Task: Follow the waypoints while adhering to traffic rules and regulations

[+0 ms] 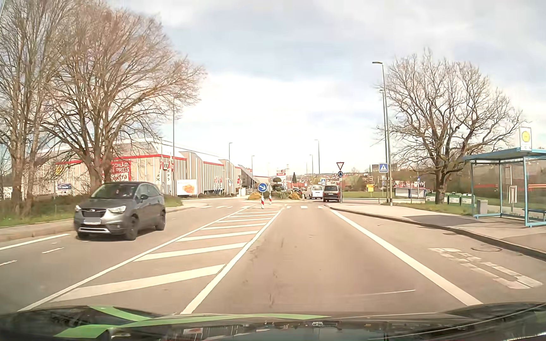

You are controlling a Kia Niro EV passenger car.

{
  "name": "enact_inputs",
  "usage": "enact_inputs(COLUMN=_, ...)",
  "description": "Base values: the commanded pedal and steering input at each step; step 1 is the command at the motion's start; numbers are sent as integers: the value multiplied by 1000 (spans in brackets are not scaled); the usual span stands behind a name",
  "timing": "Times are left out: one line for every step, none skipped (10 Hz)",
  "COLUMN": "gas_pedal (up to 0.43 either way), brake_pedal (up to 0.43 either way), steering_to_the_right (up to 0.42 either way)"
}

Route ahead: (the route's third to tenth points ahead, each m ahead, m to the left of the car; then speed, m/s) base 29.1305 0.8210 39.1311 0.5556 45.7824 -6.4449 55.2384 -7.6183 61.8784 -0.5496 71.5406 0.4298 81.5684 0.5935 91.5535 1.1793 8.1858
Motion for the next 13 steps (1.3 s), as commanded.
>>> enact_inputs(gas_pedal=0, brake_pedal=140, steering_to_the_right=-2)
enact_inputs(gas_pedal=0, brake_pedal=140, steering_to_the_right=-2)
enact_inputs(gas_pedal=0, brake_pedal=140, steering_to_the_right=-2)
enact_inputs(gas_pedal=0, brake_pedal=122, steering_to_the_right=-2)
enact_inputs(gas_pedal=0, brake_pedal=104, steering_to_the_right=-3)
enact_inputs(gas_pedal=0, brake_pedal=85, steering_to_the_right=-3)
enact_inputs(gas_pedal=0, brake_pedal=73, steering_to_the_right=-2)
enact_inputs(gas_pedal=0, brake_pedal=67, steering_to_the_right=-2)
enact_inputs(gas_pedal=0, brake_pedal=61, steering_to_the_right=-2)
enact_inputs(gas_pedal=0, brake_pedal=67, steering_to_the_right=-2)
enact_inputs(gas_pedal=0, brake_pedal=79, steering_to_the_right=-2)
enact_inputs(gas_pedal=0, brake_pedal=79, steering_to_the_right=-2)
enact_inputs(gas_pedal=0, brake_pedal=85, steering_to_the_right=-2)
